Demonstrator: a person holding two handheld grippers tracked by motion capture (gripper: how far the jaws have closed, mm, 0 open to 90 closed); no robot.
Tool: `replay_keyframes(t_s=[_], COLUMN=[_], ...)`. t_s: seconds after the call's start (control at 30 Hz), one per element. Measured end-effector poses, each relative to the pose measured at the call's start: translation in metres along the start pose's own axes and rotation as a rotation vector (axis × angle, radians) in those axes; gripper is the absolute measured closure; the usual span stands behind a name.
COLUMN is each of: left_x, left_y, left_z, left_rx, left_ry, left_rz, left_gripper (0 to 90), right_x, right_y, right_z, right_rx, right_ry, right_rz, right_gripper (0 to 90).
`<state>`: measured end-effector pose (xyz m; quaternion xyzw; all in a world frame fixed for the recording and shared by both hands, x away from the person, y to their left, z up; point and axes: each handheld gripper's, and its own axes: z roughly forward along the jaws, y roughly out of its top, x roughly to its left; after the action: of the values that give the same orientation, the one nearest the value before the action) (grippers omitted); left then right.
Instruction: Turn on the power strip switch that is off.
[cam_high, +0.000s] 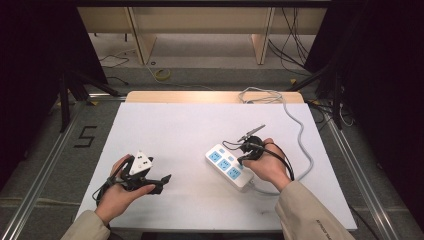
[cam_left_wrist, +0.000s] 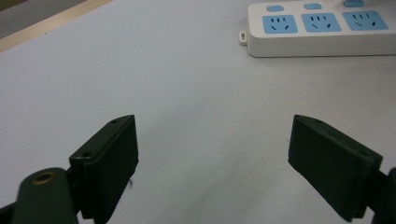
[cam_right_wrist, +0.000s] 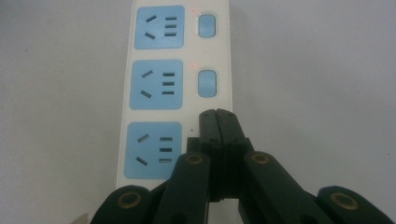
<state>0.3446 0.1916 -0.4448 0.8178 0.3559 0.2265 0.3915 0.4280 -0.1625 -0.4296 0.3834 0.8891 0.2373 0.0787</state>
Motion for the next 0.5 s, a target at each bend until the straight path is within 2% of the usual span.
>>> replay_keyframes(t_s=[0.5], left_x=[-0.0008], left_y=[-0.0001], left_z=[0.0004], left_rx=[-0.002], left_ry=[0.0], left_rz=[-0.002], left_gripper=[15.7], right_x=[0.001], right_y=[0.0018], right_z=[0.0062], right_rx=[0.03], right_ry=[0.007], right_rz=[-0.005], right_gripper=[90.0])
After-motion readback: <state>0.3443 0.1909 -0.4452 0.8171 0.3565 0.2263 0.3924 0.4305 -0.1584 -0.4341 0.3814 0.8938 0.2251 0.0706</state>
